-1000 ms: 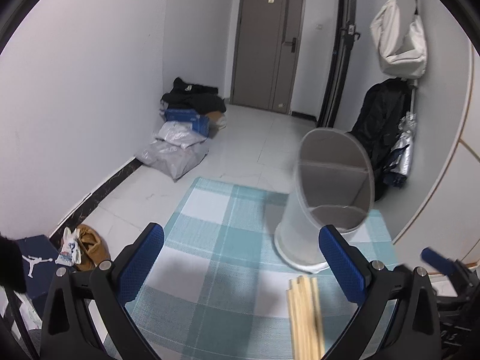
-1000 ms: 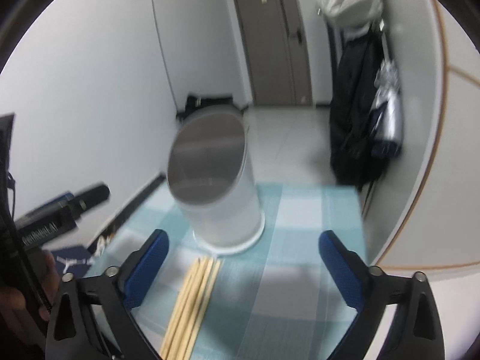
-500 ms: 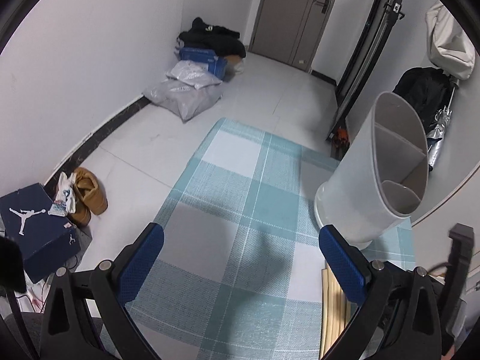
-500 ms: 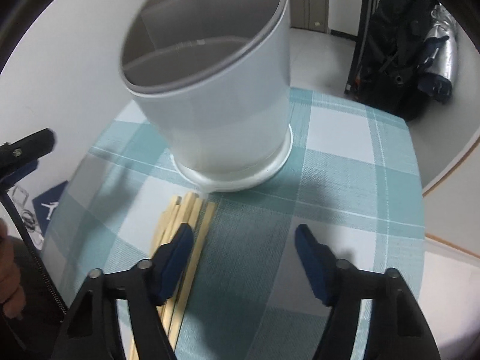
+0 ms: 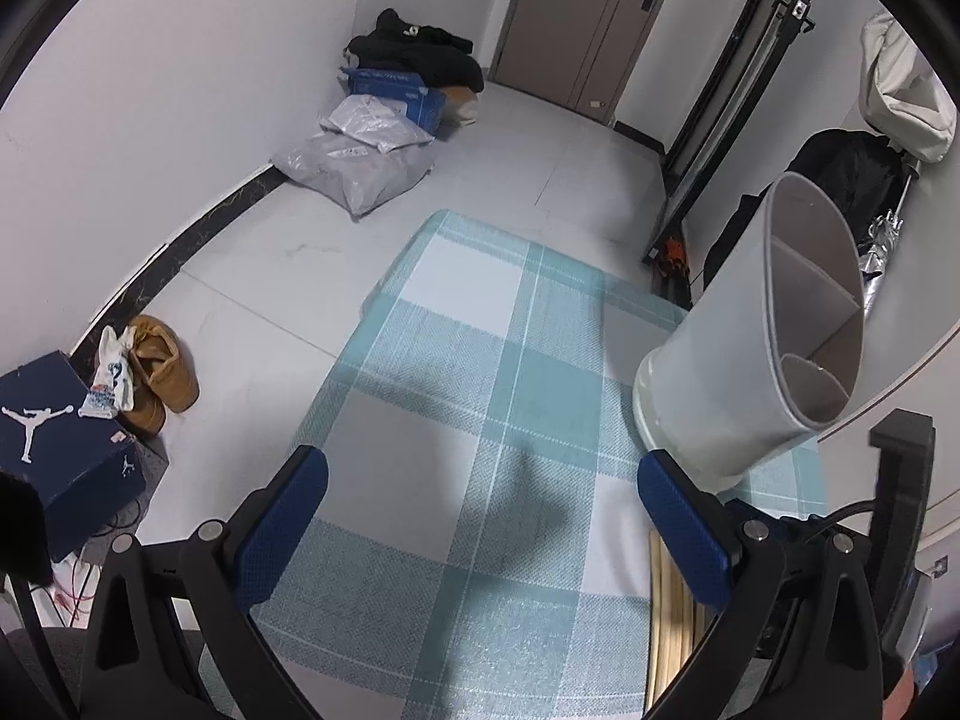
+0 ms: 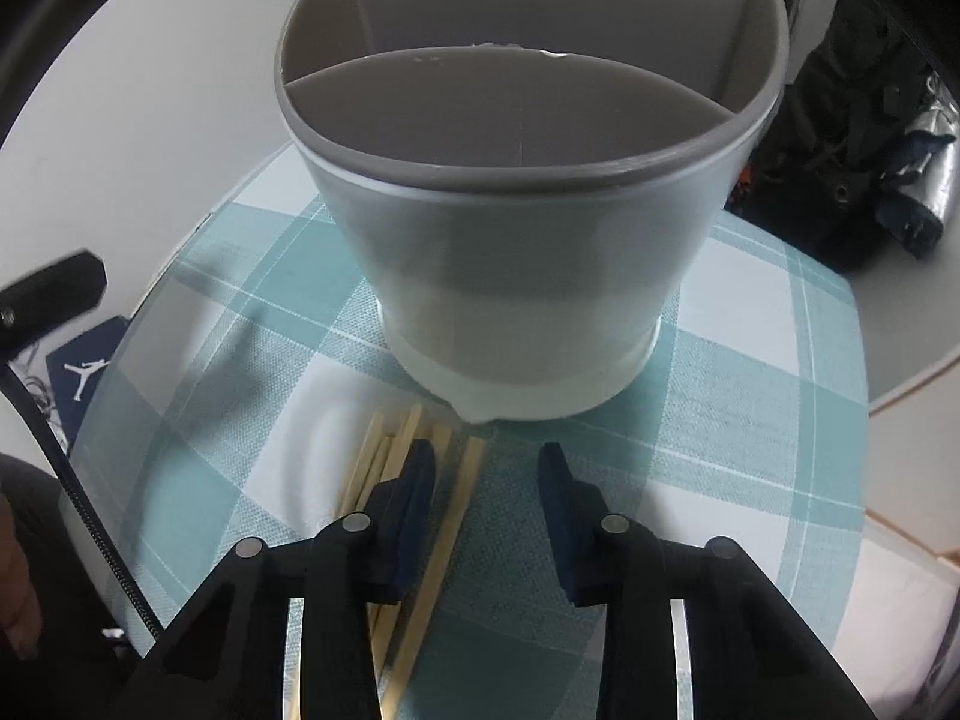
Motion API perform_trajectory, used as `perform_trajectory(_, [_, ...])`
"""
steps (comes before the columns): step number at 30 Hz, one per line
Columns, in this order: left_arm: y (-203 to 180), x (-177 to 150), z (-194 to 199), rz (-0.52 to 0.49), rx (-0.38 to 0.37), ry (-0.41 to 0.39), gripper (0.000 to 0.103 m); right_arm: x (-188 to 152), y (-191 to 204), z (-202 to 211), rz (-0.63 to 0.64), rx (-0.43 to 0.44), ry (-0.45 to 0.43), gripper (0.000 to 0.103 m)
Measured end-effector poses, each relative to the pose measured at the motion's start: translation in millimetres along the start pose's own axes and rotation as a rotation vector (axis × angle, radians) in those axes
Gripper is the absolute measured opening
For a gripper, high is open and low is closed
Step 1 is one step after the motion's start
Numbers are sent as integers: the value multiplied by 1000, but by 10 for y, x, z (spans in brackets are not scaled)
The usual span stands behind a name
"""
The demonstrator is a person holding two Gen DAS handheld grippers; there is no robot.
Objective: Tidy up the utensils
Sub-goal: 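Lower the right gripper onto the wooden chopsticks and close on them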
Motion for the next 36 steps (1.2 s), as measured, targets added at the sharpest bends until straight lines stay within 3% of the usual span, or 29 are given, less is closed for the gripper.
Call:
perform_trajectory(5, [19, 6, 8, 22, -17, 2, 101, -62, -117, -14, -52, 0, 7, 29])
perform_trajectory(14, [-26, -54, 0, -38, -8, -9, 101, -128, -5, -10, 26, -43, 6, 24])
perform_trajectory(20, [-48, -136, -43, -61, -36, 48, 101, -54, 66, -39, 25, 1, 6, 7])
perform_trajectory(27, [-258, -334, -136, -143, -89, 161, 101, -29, -376, 122, -185, 130, -51, 6])
perform_trajectory(36, [-458, -464, -290, -232, -62, 232, 96, -117, -1034, 509, -510, 383, -200, 6])
Point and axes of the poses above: each gripper's, at about its wrist camera, not at the fingertips, and z roughly against the way its jaws point, y to its left, x to its top, the point moved 1 cm from there along -z, roughly the way its jaws point, and after that the axes turned 7 degrees about -y, right-handed, at the moved point
